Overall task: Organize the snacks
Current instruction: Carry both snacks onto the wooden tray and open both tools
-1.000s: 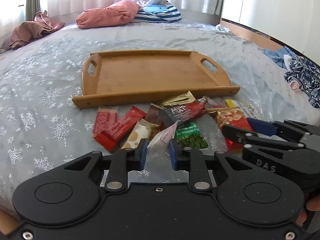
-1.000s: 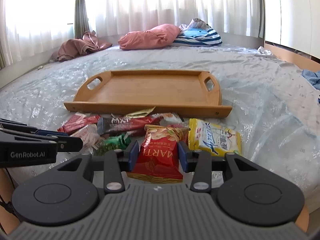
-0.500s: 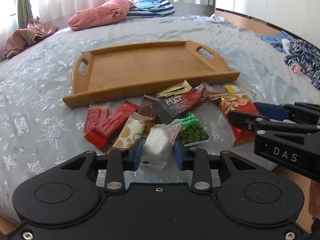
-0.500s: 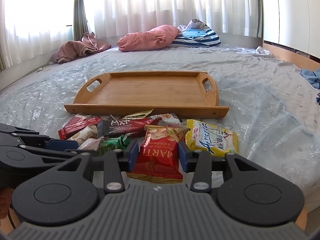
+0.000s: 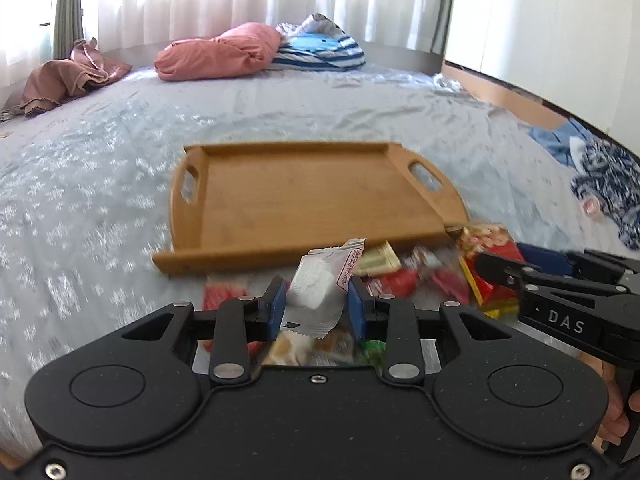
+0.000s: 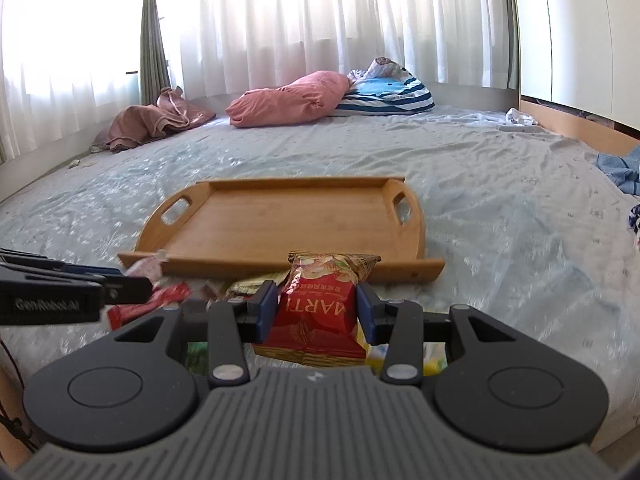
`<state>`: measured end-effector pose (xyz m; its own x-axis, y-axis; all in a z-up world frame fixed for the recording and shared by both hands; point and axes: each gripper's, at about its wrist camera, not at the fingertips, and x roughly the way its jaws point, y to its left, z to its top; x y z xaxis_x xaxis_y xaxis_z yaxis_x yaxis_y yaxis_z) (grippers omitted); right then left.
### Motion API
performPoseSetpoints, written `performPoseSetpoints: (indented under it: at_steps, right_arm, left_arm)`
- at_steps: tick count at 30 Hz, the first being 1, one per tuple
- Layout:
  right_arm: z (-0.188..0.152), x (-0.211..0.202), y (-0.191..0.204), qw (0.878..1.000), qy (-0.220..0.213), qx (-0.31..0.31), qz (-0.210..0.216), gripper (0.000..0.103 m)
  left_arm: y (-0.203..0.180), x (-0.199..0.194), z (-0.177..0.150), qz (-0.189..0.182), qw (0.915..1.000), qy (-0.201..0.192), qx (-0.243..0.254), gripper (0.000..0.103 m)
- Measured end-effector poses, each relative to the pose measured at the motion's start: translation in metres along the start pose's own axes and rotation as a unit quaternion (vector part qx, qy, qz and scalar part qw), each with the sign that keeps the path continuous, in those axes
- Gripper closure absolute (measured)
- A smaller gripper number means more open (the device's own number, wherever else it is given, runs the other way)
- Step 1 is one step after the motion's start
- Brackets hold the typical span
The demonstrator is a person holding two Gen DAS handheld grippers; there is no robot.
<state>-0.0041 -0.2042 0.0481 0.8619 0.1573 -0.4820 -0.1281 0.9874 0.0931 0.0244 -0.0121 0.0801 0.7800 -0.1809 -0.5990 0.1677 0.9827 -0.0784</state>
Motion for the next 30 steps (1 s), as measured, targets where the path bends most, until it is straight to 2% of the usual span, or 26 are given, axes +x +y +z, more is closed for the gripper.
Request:
performPoseSetpoints:
  at_steps: [7, 17, 24, 30]
  right_arm:
    - [0.031, 0.032, -0.019, 1.000, 0.014, 0.006, 0.001, 0.056]
    - [0.075, 0.114, -0.036, 0.996, 0.084, 0.009, 0.026, 0.056]
    - [0.079, 0.161, -0.044, 0.990, 0.136, 0.025, 0.012, 0.056]
    - [0.076, 0.174, -0.046, 0.990, 0.138, 0.037, 0.018, 0.055]
  left_arm:
    - [0.021, 0.024, 0.041, 0.006, 0.9997, 0.002, -0.024, 0.072]
    - [0.049, 0.102, 0.084, 0.021, 0.9945, 0.072, -0.074, 0.072]
    - [0.055, 0.146, 0.086, 0.047, 0.9886, 0.118, -0.082, 0.072]
    - [0.060, 0.166, 0.079, 0.053, 0.9857, 0.126, -0.098, 0.072]
